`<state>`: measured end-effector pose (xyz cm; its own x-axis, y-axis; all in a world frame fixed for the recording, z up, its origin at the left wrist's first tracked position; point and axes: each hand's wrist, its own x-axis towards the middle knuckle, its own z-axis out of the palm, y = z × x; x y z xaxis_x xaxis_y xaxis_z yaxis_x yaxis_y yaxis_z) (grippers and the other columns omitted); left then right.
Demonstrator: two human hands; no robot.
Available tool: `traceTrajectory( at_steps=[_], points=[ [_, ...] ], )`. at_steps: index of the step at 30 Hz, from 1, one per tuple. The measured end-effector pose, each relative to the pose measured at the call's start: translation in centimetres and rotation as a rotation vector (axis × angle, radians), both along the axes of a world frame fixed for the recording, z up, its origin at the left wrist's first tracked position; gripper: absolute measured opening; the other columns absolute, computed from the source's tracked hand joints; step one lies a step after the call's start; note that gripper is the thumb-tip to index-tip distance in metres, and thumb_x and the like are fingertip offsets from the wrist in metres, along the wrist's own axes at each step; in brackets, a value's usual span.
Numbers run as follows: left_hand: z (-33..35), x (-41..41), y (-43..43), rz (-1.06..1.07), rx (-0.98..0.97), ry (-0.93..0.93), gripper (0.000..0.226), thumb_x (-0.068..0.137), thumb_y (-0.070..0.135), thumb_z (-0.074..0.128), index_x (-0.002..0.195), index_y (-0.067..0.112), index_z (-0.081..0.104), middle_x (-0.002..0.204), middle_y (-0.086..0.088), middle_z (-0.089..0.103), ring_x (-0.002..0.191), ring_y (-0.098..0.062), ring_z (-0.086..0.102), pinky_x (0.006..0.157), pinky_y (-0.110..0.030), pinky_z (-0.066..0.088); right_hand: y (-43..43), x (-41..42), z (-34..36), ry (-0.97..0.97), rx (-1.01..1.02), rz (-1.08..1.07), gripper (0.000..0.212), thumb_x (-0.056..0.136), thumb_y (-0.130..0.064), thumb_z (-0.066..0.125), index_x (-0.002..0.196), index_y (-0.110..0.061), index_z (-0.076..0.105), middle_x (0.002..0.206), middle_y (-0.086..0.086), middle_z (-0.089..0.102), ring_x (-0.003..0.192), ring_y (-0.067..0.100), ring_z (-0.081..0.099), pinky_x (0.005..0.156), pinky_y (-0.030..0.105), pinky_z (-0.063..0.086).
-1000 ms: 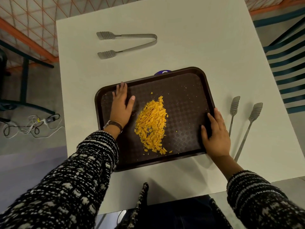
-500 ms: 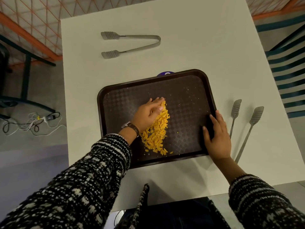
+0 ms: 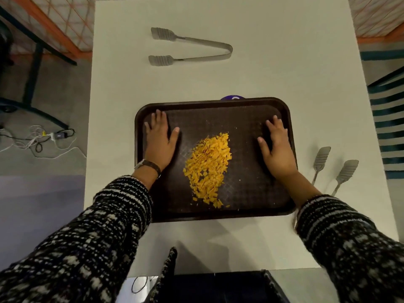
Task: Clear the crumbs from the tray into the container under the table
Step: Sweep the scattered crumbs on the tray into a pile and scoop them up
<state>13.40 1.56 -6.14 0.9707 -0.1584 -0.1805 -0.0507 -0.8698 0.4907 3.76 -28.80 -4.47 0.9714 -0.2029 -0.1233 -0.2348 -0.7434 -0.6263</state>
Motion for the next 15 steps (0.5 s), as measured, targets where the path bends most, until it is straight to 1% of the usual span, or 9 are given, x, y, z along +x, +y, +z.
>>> traceTrajectory(
  at_steps=[2, 4, 7, 9, 10, 12, 13, 14, 15],
  points=[
    [0.2, -0.8, -1.4, -0.042, -0.011, -0.010, 0.063, 0.098, 0.038, 0.031, 0.147, 0.003, 0.013, 0.157, -0.015, 0.009, 0.146, -0.026, 0.001, 0.116, -0.041, -0.009, 0.8, 1.8, -0.3, 0.035, -0.016, -0.020, 0.055, 0.099, -0.035, 0.039, 0.146, -0.010, 0.026, 0.158, 0.013, 0.014, 0.147, 0.022, 0.005, 0.119, 0.037, -0.003],
    [0.2, -2.3, -2.9, -0.135, -0.067, -0.012, 0.061, 0.098, 0.039, 0.028, 0.147, 0.006, 0.012, 0.157, -0.011, 0.008, 0.145, -0.019, -0.002, 0.115, -0.035, -0.014, 2.4, 2.8, -0.6, 0.047, -0.034, -0.009, 0.055, 0.099, -0.036, 0.035, 0.146, -0.009, 0.027, 0.157, 0.014, 0.016, 0.147, 0.025, 0.005, 0.119, 0.040, -0.003],
    [0.4, -4.6, -4.4, -0.233, -0.203, 0.024, 0.058, 0.097, 0.034, 0.025, 0.148, 0.009, 0.012, 0.157, -0.008, 0.010, 0.142, -0.010, -0.003, 0.112, -0.020, -0.020, 5.9, 2.8, -0.9, 0.021, -0.048, 0.113, 0.056, 0.098, -0.038, 0.031, 0.146, -0.009, 0.028, 0.157, 0.013, 0.018, 0.147, 0.023, 0.007, 0.119, 0.040, -0.004],
    [0.6, -5.7, -4.8, -0.250, -0.292, 0.071, 0.057, 0.097, 0.027, 0.027, 0.147, 0.008, 0.011, 0.157, -0.008, 0.013, 0.142, -0.008, -0.001, 0.112, -0.018, -0.019, 8.4, 2.3, -0.9, 0.009, -0.027, 0.233, 0.056, 0.097, -0.038, 0.029, 0.145, -0.008, 0.030, 0.156, 0.011, 0.021, 0.146, 0.021, 0.009, 0.119, 0.037, -0.003],
    [0.9, -6.1, -4.9, -0.249, -0.341, 0.105, 0.056, 0.097, 0.024, 0.028, 0.147, 0.007, 0.010, 0.156, -0.008, 0.015, 0.142, -0.009, 0.001, 0.113, -0.018, -0.017, 9.4, 2.0, -0.8, 0.005, 0.005, 0.288, 0.055, 0.098, -0.037, 0.030, 0.145, -0.008, 0.030, 0.155, 0.011, 0.024, 0.146, 0.020, 0.011, 0.119, 0.035, -0.002],
    [1.5, -7.0, -4.7, -0.250, -0.437, 0.186, 0.056, 0.096, 0.019, 0.029, 0.147, 0.008, 0.009, 0.156, -0.007, 0.016, 0.144, -0.012, 0.005, 0.117, -0.023, -0.012, 11.0, 1.4, -0.6, -0.002, 0.133, 0.344, 0.052, 0.098, -0.032, 0.030, 0.143, -0.006, 0.033, 0.151, 0.011, 0.032, 0.144, 0.021, 0.020, 0.120, 0.033, 0.002],
    [1.7, -7.4, -4.5, -0.249, -0.470, 0.218, 0.056, 0.096, 0.019, 0.030, 0.148, 0.010, 0.009, 0.156, -0.006, 0.016, 0.145, -0.013, 0.007, 0.118, -0.027, -0.008, 11.4, 1.0, -0.4, 0.009, 0.219, 0.331, 0.050, 0.099, -0.031, 0.030, 0.143, -0.007, 0.034, 0.150, 0.010, 0.036, 0.143, 0.021, 0.024, 0.119, 0.029, 0.006],
    [1.9, -7.9, -4.1, -0.242, -0.489, 0.239, 0.057, 0.095, 0.019, 0.030, 0.148, 0.011, 0.008, 0.156, -0.005, 0.016, 0.145, -0.013, 0.009, 0.119, -0.027, -0.006, 11.5, 0.6, -0.1, 0.030, 0.304, 0.288, 0.050, 0.099, -0.032, 0.030, 0.143, -0.010, 0.034, 0.149, 0.009, 0.038, 0.142, 0.022, 0.026, 0.118, 0.024, 0.008],
    [2.0, -8.2, -3.6, -0.230, -0.498, 0.252, 0.059, 0.095, 0.019, 0.032, 0.148, 0.014, 0.007, 0.156, -0.004, 0.016, 0.145, -0.011, 0.007, 0.118, -0.024, -0.007, 11.3, 0.3, 0.3, 0.046, 0.370, 0.238, 0.049, 0.099, -0.034, 0.030, 0.144, -0.013, 0.035, 0.149, 0.007, 0.039, 0.142, 0.023, 0.027, 0.116, 0.019, 0.011]
  ],
)
